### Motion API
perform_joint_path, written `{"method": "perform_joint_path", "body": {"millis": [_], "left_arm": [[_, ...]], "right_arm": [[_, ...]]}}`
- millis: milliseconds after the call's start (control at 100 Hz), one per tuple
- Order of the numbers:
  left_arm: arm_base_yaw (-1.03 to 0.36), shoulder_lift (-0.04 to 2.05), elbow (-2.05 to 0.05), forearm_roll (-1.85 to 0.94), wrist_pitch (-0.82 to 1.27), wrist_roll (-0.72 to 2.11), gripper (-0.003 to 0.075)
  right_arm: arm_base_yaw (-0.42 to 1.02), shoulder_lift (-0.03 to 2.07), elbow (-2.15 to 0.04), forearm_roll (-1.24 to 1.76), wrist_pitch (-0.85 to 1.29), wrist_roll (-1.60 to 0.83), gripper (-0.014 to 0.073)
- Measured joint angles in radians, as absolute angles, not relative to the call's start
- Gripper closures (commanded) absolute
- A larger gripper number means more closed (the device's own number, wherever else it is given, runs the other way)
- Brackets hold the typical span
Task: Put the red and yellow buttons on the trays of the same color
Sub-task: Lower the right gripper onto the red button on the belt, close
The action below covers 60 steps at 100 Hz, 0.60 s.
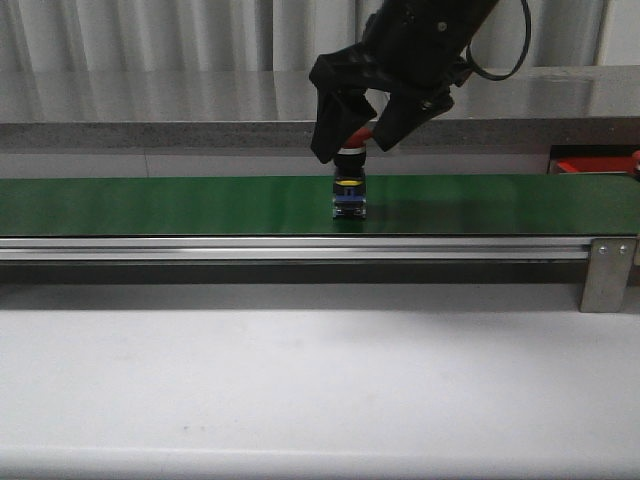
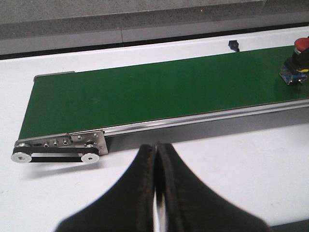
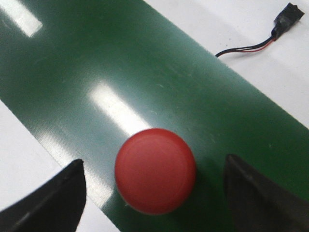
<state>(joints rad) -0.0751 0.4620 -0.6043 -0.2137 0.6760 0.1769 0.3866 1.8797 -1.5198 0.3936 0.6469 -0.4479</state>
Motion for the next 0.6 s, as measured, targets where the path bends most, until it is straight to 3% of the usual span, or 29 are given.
{"method": "perform_joint_path", "body": {"millis": [110, 350, 600], "left_arm": [[-0.075, 0.462, -0.604, -0.214, 0.676, 0.177, 0.0741], [-0.075, 0.462, -0.604, -0.214, 0.676, 0.177, 0.0741], [-0.075, 0.462, -0.604, -0.214, 0.676, 0.177, 0.0741]], "right_arm": [[0.387, 1.880, -1.520, 0.396, 0.636, -0.448, 0.0095], [0.387, 1.880, -1.520, 0.397, 0.631, -0.448, 0.0414], [0.387, 1.871, -1.520, 0.397, 0.629, -0.448, 0.0441]]}}
